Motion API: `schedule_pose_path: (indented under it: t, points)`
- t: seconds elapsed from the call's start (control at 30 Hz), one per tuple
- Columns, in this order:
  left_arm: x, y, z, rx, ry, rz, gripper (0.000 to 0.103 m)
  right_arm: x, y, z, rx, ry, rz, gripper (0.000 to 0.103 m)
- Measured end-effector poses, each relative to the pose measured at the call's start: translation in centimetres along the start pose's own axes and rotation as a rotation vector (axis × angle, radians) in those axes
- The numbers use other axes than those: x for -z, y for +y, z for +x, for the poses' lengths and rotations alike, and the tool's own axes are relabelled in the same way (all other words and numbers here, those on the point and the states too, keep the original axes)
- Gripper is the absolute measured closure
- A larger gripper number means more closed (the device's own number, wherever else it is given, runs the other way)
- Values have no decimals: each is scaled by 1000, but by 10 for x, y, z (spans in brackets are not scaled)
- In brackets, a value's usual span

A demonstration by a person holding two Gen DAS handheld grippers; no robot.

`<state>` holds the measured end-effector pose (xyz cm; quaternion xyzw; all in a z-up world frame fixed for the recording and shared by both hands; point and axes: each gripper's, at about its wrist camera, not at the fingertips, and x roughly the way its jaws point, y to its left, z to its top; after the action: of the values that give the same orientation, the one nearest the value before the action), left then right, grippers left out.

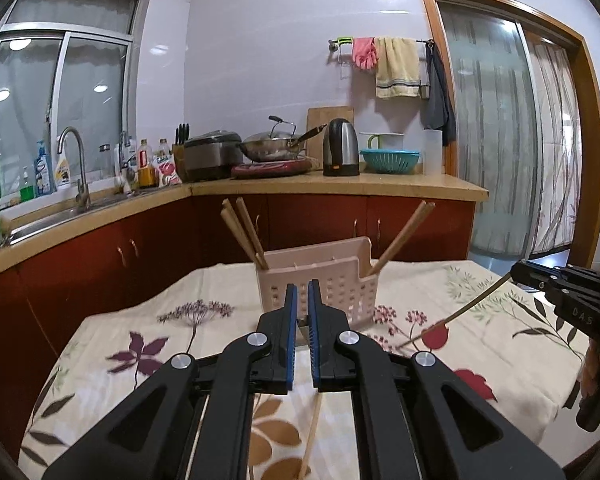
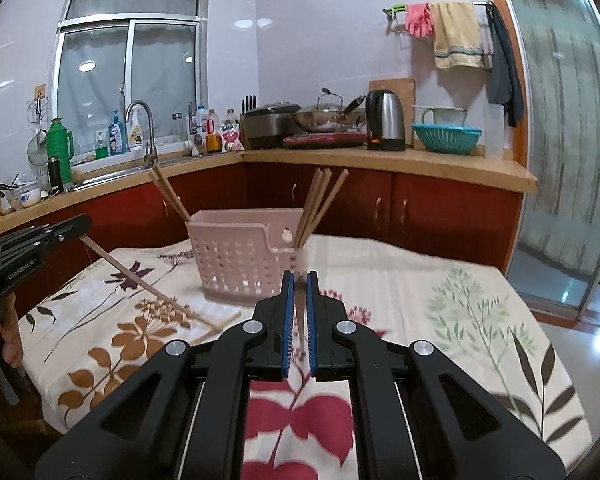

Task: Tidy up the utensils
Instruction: 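Lift both held chopsticks and carry them above the pink holder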

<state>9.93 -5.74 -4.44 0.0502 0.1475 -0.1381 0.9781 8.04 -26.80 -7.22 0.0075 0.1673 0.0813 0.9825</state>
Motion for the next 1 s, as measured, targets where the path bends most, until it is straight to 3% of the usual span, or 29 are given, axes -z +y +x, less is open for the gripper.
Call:
schedule_pose_path:
  t: [0.4, 1.0]
  points:
    - [-25, -6, 33, 9, -60, 37, 97, -31, 8, 40, 2, -54, -74, 96]
    - [-29, -16, 48, -39, -135, 127, 97, -38, 12, 65, 7, -66, -94, 96]
